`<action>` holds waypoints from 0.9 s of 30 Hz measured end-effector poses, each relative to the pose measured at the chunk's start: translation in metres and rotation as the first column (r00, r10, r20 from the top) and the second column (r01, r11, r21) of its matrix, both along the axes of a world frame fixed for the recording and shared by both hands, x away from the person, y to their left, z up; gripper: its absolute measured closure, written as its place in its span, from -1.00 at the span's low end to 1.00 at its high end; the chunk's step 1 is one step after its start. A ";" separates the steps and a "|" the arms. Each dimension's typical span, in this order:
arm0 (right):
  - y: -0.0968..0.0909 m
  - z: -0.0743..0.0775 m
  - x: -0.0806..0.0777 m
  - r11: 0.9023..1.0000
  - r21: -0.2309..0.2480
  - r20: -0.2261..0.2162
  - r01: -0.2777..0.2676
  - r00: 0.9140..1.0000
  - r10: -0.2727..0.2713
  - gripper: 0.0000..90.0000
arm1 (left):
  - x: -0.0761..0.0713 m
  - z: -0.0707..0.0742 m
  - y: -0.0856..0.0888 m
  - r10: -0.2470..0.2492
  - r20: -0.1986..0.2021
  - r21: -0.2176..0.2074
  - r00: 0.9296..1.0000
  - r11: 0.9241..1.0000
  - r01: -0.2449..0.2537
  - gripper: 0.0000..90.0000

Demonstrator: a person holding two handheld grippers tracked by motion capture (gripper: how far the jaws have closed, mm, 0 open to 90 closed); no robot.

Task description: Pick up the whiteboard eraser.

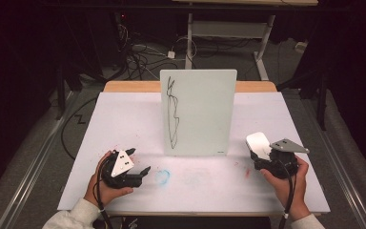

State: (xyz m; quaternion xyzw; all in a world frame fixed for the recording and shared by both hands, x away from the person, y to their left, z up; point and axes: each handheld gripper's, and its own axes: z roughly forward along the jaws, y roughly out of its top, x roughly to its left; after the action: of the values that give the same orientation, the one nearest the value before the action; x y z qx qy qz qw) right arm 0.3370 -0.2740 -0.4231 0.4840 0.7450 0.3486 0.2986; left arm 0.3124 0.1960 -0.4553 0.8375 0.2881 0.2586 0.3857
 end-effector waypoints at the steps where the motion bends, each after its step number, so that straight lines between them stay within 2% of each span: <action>1: 0.001 0.003 0.001 1.000 0.000 0.004 -0.009 1.000 0.009 -0.32 | 0.000 0.000 0.000 0.001 0.000 -0.005 1.000 1.000 -0.001 -0.56; 3: 0.005 0.007 0.005 1.000 -0.010 0.015 -0.020 1.000 0.020 -0.31 | 0.001 0.000 0.001 0.003 0.009 -0.001 1.000 1.000 -0.003 -0.56; 6: 0.007 0.014 0.014 0.999 -0.010 0.033 -0.041 0.999 0.042 -0.31 | 0.000 0.000 0.000 0.007 -0.003 -0.005 1.000 1.000 -0.007 -0.56; 9: 0.008 0.026 0.021 0.997 -0.008 0.070 -0.070 0.995 0.071 -0.32 | 0.000 0.000 -0.001 0.008 -0.003 0.003 1.000 1.000 -0.008 -0.56; 11: 0.010 0.035 0.025 0.993 0.007 0.097 -0.121 0.988 0.120 -0.31 | 0.002 -0.001 0.000 0.009 0.003 0.001 1.000 1.000 -0.009 -0.56; 13: 0.015 0.044 0.029 0.990 -0.002 0.119 -0.140 0.983 0.139 -0.32 | 0.002 -0.002 0.000 0.016 -0.015 0.000 1.000 1.000 -0.016 -0.56; 15: 0.022 0.053 0.032 0.987 -0.012 0.146 -0.162 0.976 0.162 -0.31 | 0.003 -0.002 0.000 0.014 -0.005 0.005 1.000 1.000 -0.014 -0.56; 17: 0.030 0.061 0.035 0.985 -0.018 0.170 -0.171 0.970 0.172 -0.32 | 0.003 -0.002 0.000 0.018 -0.017 -0.003 1.000 1.000 -0.018 -0.56; 20: 0.039 0.072 0.038 0.981 -0.014 0.204 -0.192 0.960 0.190 -0.32 | 0.003 -0.001 0.002 0.017 -0.005 -0.002 1.000 1.000 -0.017 -0.56; 22: 0.043 0.079 0.040 0.977 0.013 0.234 -0.215 0.950 0.206 -0.32 | 0.003 -0.001 0.002 0.022 -0.016 -0.009 1.000 1.000 -0.023 -0.56; 23: 0.045 0.082 0.041 0.976 0.018 0.239 -0.217 0.949 0.206 -0.31 | 0.003 -0.001 0.003 0.024 -0.015 -0.010 1.000 1.000 -0.024 -0.56; 27: 0.061 0.089 0.043 0.972 -0.017 0.264 -0.234 0.937 0.230 -0.32 | 0.004 -0.001 0.004 0.021 -0.003 -0.008 1.000 1.000 -0.021 -0.56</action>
State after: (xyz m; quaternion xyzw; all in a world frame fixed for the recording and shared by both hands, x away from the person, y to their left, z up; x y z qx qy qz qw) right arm 0.3796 -0.2129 -0.3344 0.3443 0.7478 0.4481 0.3486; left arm 0.3159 0.2002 -0.4561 0.8332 0.2987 0.2602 0.3859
